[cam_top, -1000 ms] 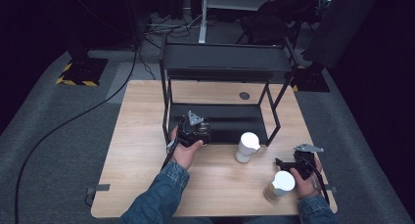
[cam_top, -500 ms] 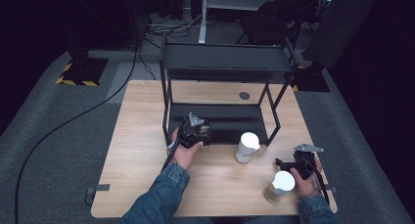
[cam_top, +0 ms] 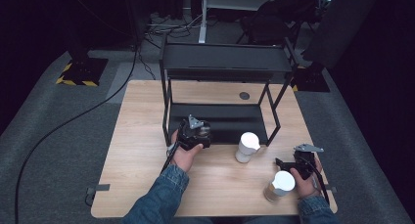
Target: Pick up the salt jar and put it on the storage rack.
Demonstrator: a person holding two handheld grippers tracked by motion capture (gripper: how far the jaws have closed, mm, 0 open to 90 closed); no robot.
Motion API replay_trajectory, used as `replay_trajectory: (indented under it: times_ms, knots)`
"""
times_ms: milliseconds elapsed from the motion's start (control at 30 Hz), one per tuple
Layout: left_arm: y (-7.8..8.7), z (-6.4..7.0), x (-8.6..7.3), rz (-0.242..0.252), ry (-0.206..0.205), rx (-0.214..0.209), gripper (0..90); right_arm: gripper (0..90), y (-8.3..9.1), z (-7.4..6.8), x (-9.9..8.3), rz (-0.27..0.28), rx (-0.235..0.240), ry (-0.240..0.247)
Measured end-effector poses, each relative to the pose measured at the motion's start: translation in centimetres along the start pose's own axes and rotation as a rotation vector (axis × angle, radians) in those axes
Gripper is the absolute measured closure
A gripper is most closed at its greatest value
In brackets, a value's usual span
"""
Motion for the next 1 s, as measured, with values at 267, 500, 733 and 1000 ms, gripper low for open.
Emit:
replay_trajectory:
  times_ms: [267, 500, 733, 1000]
  knots:
    - [0.20, 0.38, 0.09, 0.017, -0.011, -0.006, 13.8, 0.0, 0.00, 0.00, 0.00, 0.000, 0.000, 0.000]
    - [0.49, 0.58, 0.25, 0.027, -0.017, -0.022, 19.1, 0.0, 0.00, 0.00, 0.00, 0.000, 0.000, 0.000]
    - [0.70, 0.84, 0.49, 0.040, -0.062, -0.003, 29.1, 0.0, 0.00, 0.00, 0.00, 0.000, 0.000, 0.000]
    - [0.69, 0.84, 0.51, 0.041, -0.065, -0.003, 29.3, 0.0, 0.00, 0.00, 0.00, 0.000, 0.000, 0.000]
Point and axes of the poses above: each handheld gripper's, and its own axes: y roughly backward along the jaws, x roughly out of its top, z roughly to its right, the point moved 5 cm from there along -y, roughly forward along the jaws, and after that the axes turned 9 degrees about y, right-handed, at the moved point
